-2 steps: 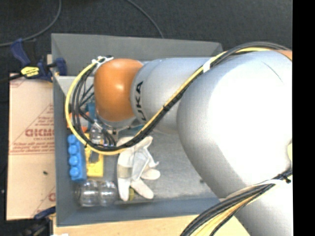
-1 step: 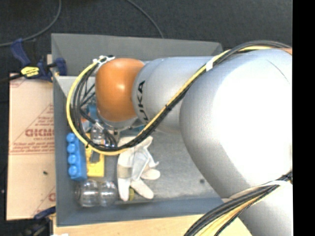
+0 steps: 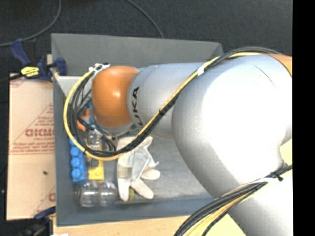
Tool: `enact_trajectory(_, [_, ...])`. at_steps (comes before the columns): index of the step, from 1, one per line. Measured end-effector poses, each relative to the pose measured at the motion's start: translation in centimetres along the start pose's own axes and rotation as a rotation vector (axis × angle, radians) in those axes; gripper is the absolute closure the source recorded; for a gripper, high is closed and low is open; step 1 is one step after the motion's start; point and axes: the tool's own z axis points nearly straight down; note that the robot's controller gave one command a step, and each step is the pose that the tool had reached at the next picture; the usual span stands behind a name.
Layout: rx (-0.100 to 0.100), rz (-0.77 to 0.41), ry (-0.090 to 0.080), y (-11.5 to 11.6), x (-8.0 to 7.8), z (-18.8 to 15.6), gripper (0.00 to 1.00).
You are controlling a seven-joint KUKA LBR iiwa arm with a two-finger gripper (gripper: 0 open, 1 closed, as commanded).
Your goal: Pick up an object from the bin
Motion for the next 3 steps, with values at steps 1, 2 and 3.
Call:
enact_trajectory(1, [-0.001,0.003,0.000,0.00,0.00,0.00,1.00])
enact_trajectory(2, [-0.001,0.005,0.001,-0.01,0.00,0.00,1.00])
enact_trajectory(3, [-0.001,0.006,0.001,-0.01,0.00,0.00,1.00])
